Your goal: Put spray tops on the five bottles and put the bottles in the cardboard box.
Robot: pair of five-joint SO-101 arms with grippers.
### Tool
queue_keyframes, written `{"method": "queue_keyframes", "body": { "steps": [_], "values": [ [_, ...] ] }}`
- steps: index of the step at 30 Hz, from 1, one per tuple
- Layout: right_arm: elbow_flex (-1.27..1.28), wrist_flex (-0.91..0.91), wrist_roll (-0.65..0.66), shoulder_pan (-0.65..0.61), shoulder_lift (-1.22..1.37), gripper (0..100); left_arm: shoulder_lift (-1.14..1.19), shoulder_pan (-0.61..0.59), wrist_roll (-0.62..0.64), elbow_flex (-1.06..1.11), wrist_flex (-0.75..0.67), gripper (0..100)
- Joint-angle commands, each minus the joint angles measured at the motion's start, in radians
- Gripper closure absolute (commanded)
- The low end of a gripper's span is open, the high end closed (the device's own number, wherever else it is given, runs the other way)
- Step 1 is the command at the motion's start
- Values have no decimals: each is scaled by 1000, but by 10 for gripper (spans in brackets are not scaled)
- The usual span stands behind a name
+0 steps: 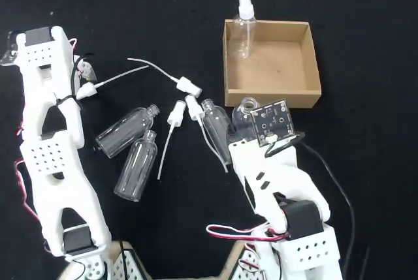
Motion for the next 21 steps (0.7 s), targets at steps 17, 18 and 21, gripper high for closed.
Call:
{"method": "queue_keyframes", "body": {
  "steps": [17,18,21],
  "values": [
    [-7,-9,3,-5,-2,822,80,5,129,-16,-123,702],
    [-7,-9,3,-5,-2,822,80,7,129,-16,-120,705],
    [-7,-9,3,-5,-2,822,80,12,124,-13,-117,792]
  ]
}}
